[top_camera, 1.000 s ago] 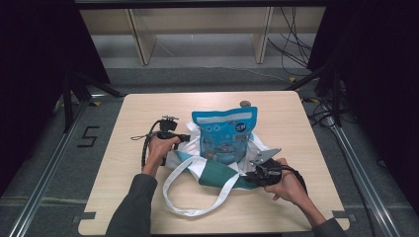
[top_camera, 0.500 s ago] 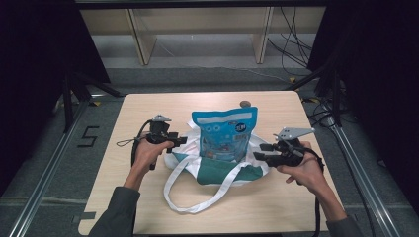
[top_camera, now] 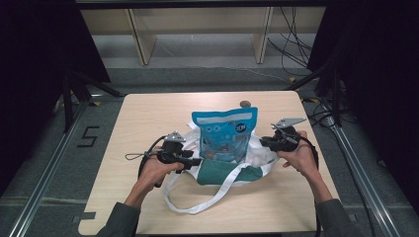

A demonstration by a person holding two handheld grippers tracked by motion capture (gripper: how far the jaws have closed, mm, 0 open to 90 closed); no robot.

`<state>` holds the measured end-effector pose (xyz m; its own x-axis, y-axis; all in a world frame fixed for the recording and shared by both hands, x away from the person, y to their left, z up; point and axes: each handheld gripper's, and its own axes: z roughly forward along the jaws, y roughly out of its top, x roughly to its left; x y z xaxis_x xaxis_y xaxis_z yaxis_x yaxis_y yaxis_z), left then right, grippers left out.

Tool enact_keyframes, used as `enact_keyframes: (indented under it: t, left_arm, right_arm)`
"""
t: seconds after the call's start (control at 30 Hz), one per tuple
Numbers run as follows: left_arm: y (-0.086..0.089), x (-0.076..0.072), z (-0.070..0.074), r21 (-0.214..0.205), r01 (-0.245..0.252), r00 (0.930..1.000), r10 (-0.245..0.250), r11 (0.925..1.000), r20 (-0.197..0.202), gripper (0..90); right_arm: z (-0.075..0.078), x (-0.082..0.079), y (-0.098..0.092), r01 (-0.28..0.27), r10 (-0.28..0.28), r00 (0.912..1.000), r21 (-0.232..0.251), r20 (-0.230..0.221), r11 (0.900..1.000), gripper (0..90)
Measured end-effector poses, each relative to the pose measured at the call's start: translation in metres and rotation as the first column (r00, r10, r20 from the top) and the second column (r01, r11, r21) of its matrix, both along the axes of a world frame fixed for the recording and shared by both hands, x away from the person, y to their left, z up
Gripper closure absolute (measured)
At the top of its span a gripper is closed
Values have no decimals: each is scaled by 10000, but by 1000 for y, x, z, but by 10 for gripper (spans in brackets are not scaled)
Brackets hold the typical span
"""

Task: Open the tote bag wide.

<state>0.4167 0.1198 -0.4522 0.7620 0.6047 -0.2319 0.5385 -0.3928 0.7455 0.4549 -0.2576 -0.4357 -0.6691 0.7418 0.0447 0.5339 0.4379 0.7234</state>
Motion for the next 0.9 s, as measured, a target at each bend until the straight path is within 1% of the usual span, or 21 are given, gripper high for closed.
enact_keyframes:
  t: [0.03, 0.07, 0.13, 0.17, 0.23, 0.27, 0.3, 0.37, 0.4, 0.43, 0.47, 0.5, 0.53, 0.57, 0.6, 0.67, 0.7, 0.73, 0.83, 0.87, 0.9]
  left_arm:
    - [-1, -2, -3, 177, 133, 9997, -136, 9998, 183, 553]
    - [-3, -4, -5, 503, 243, 9993, -256, 9984, 254, 570]
    - [-2, -7, -12, 1534, 574, 9961, -668, 9865, 569, 657]
    - [-1, -8, -16, 1570, 536, 9968, -621, 9861, 500, 706]
    - [3, -8, -24, 1680, 397, 9979, -476, 9850, 432, 792]
    - [5, -8, -31, 1673, 458, 9982, -516, 9849, 309, 797]
    - [5, -8, -33, 1652, 416, 9985, -469, 9854, 279, 804]
    - [3, -9, -39, 1814, 478, 9981, -539, 9822, 290, 810]
    - [1, -10, -41, 1820, 336, 9990, -384, 9827, 228, 812]
    - [1, -9, -42, 2002, 443, 9982, -516, 9788, 318, 815]
    - [0, -9, -43, 2045, 438, 9981, -516, 9779, 328, 815]
    - [1, -10, -43, 2091, 451, 9980, -536, 9768, 348, 816]
    - [1, -10, -43, 2120, 424, 9981, -510, 9764, 348, 815]
    - [0, -11, -42, 2049, 321, 9987, -394, 9783, 315, 815]
    - [1, -11, -39, 2106, 307, 9987, -387, 9771, 338, 813]
    - [1, -13, -34, 2012, 215, 9979, -335, 9793, 562, 807]
    - [1, -14, -29, 1899, 100, 9978, -222, 9818, 622, 803]
    - [1, -15, -25, 1775, 18, 9976, -141, 9841, 682, 797]
    - [3, -18, -13, 1477, -150, 9958, 14, 9889, 916, 778]
    - [3, -19, -11, 1327, -204, 9956, 80, 9909, 931, 770]
    - [5, -19, -7, 1253, -112, 9945, -20, 9920, 1051, 763]
  right_arm:
    - [-1, 2, 0, 7, -1, 9996, 219, -284, 9998, 850]
    - [-6, 7, 0, 188, -191, 9998, 228, 96, 9996, 860]
    - [-12, 13, -2, 228, -225, 9995, 112, -229, 9997, 875]
    - [-15, 17, -3, 286, -289, 9993, -134, -233, 9995, 880]
    - [-24, 24, -2, 261, -254, 9973, 100, -684, 9996, 883]
    - [-29, 27, -3, 370, -375, 9991, -277, -196, 9989, 883]
    - [-31, 32, -6, 516, -545, 9978, -707, -388, 9962, 884]
    - [-38, 36, -5, 469, -493, 9979, -554, -418, 9974, 885]
    - [-41, 38, -5, 586, -611, 9970, -501, -485, 9970, 885]
    - [-46, 41, -5, 498, -516, 9981, -521, -332, 9974, 886]
    - [-47, 41, -5, 547, -584, 9960, -558, -679, 9969, 887]
    - [-53, 43, -4, 525, -537, 9980, -367, -330, 9979, 887]
    - [-52, 42, -4, 637, -657, 9963, -367, -555, 9973, 887]
    - [-50, 41, -4, 517, -548, 9959, -449, -714, 9977, 886]
    - [-50, 41, -5, 582, -617, 9970, -726, -463, 9957, 886]
    - [-47, 39, -4, 571, -582, 9982, -601, -172, 9966, 874]
    - [-43, 37, -4, 659, -672, 9972, -410, -314, 9970, 853]
    - [-40, 36, -6, 806, -813, 9965, -354, -191, 9961, 816]
    - [-28, 31, -11, 1255, -1260, 9914, -144, -367, 9920, 711]
    - [-24, 29, -14, 1307, -1308, 9914, 225, 13, 9912, 691]
    - [-19, 26, -17, 1068, -1067, 9943, 168, -74, 9941, 676]
